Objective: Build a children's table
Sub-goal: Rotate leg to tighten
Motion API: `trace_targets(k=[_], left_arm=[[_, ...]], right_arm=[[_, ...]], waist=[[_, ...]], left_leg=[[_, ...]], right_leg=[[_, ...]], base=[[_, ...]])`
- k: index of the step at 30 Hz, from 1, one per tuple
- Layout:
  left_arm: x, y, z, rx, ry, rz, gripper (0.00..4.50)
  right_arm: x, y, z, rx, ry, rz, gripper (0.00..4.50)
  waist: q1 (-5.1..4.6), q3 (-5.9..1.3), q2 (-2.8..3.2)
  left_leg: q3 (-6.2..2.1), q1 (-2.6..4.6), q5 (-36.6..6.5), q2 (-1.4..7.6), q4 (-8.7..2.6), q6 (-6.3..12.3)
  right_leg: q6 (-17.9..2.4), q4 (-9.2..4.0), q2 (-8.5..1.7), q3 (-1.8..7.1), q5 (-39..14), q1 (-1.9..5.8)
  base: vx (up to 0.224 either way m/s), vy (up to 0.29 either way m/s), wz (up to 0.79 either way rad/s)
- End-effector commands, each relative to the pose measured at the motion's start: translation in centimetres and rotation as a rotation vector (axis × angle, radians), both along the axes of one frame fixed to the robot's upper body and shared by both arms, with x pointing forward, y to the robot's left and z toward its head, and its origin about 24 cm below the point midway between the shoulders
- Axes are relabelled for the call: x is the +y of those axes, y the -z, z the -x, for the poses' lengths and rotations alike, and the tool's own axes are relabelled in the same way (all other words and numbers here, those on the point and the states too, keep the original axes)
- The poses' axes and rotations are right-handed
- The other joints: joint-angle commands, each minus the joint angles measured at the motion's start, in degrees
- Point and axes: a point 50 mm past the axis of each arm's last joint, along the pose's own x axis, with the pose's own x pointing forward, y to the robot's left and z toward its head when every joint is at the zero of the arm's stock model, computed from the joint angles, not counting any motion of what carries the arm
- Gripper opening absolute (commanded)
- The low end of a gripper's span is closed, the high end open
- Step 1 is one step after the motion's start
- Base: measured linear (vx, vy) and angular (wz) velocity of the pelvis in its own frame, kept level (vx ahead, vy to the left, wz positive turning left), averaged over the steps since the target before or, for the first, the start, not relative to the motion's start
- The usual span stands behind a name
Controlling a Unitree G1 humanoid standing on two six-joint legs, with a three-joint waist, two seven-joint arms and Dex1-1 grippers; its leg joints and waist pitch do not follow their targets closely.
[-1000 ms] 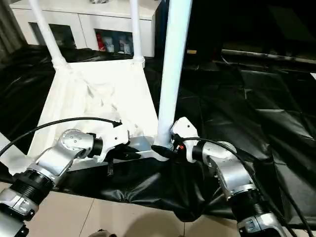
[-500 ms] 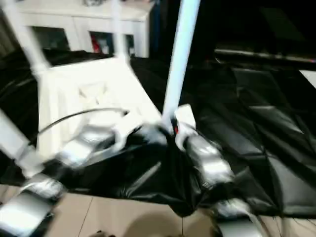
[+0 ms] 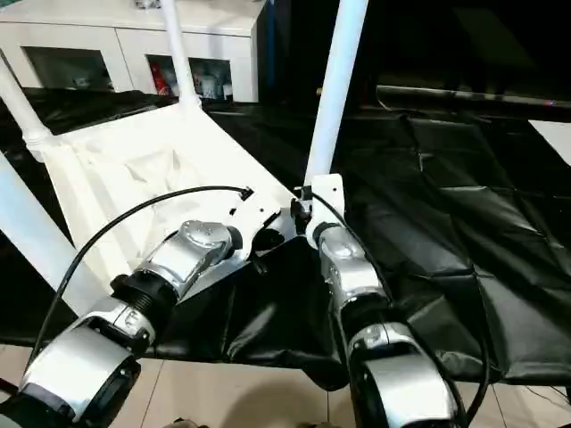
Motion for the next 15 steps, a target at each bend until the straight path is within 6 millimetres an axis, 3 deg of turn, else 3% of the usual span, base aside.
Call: trace_targets(k=[1, 2, 5, 7, 8, 9, 10, 11, 13, 15], left_arm=[[1.8, -0.2, -0.2, -0.039, 0.028, -0.025, 0.0], [2.0, -0.1, -0.1, -0.036, 0.039, -0.027, 0.0], [2.8, 0.0, 0.4, -0.028, 0.104, -0.034, 0.0], [3.3, 0.0, 0.6, -0.032, 0.134, -0.046, 0.0], [3.7, 0.0, 0.7, -0.031, 0.168, -0.048, 0.0], [3.8, 0.0, 0.7, -0.03, 0.17, -0.048, 0.0], [4.0, 0.0, 0.8, -0.025, 0.175, -0.047, 0.0], [4.4, -0.3, 1.2, -0.025, 0.261, -0.031, 0.0], [4.6, -0.6, 2.1, -0.01, 0.381, -0.01, 0.0], [4.8, -0.7, 2.5, 0.006, 0.421, -0.007, 0.0]], right_arm=[[-0.9, -0.7, -0.1, -0.04, -0.063, -0.024, 3.51], [-1.2, -0.9, -0.2, -0.051, -0.073, -0.018, 3.61], [-2.6, -1.7, 0.2, -0.086, -0.156, -0.012, 3.97], [-3.2, -2.0, 0.6, -0.088, -0.234, -0.012, 4.07], [-3.5, -2.1, 1.4, -0.073, -0.349, -0.024, 4.22], [-3.5, -2.1, 1.5, -0.071, -0.36, -0.024, 4.33], [-3.6, -2.1, 1.8, -0.066, -0.404, -0.022, 4.4], [-4.1, -2.0, 3.3, -0.041, -0.576, 0.031, 4.45], [-4.5, -1.7, 4.9, -0.001, -0.722, 0.072, 4.45], [-4.8, -1.7, 5.4, 0.012, -0.76, 0.065, 4.45]], waist=[[0.33, -3.76, -0.39], [0.29, -3.85, -0.57], [0.51, -3.86, -0.46], [0.93, -3.89, -0.46], [1.26, -3.99, -0.18], [1.52, -4.11, -0.28], [1.46, -4.08, 0.07], [1.47, -4.1, -0.04], [1.84, -4.06, 0.13], [1.64, -4.27, 0.53]], left_leg=[[-0.4, 0.98, -22.39, 0.92, -4.56, 1.4], [-0.56, 0.21, -20.42, 1.01, -4.73, 1.69], [-0.16, 0.87, -19.47, 1.2, -4.43, 2.12], [-0.09, 0.75, -18.53, 1.3, -4.41, 2.58], [-0.08, 0.79, -17.61, 1.37, -4.44, 2.92], [-0.04, 0.7, -16.41, 1.52, -4.4, 3.22], [0.0, 0.72, -16.13, 1.52, -4.42, 3.2], [0.03, 0.62, -15.79, 1.42, -4.37, 3.07], [-0.01, 0.64, -15.56, 1.64, -4.36, 3.24], [0.01, 0.56, -14.93, 1.77, -4.35, 3.13]], right_leg=[[-8.39, -4.87, -2.76, 1.33, -24.59, 2.15], [-8.31, -4.53, -2.85, 1.29, -23.25, 2.78], [-10.02, -4.55, -2.68, 1.47, -21.56, 2.1], [-9.96, -4.35, -2.68, 1.56, -20.88, 2.33], [-10.02, -4.2, -2.51, 1.6, -19.22, 2.5], [-10.4, -3.9, -2.51, 1.71, -16.73, 2.62], [-10.9, -3.77, -2.38, 1.73, -15.69, 2.52], [-11.34, -3.7, -2.28, 1.61, -14.78, 2.7], [-11.55, -3.61, -2.44, 1.7, -13.72, 2.85], [-13.02, -3.12, -2.33, 1.71, -11.07, 2.86]], base=[[0.0, 0.0, 0.0], [0.0, 0.0, 0.0], [0.0, 0.0, 0.0], [0.0, 0.0, 0.0], [0.0, 0.0, 0.0], [0.0, 0.0, 0.0], [0.0, 0.0, 0.0], [0.0, 0.0, 0.0], [0.0, 0.0, 0.0], [0.025, 0.001, 0.0]])
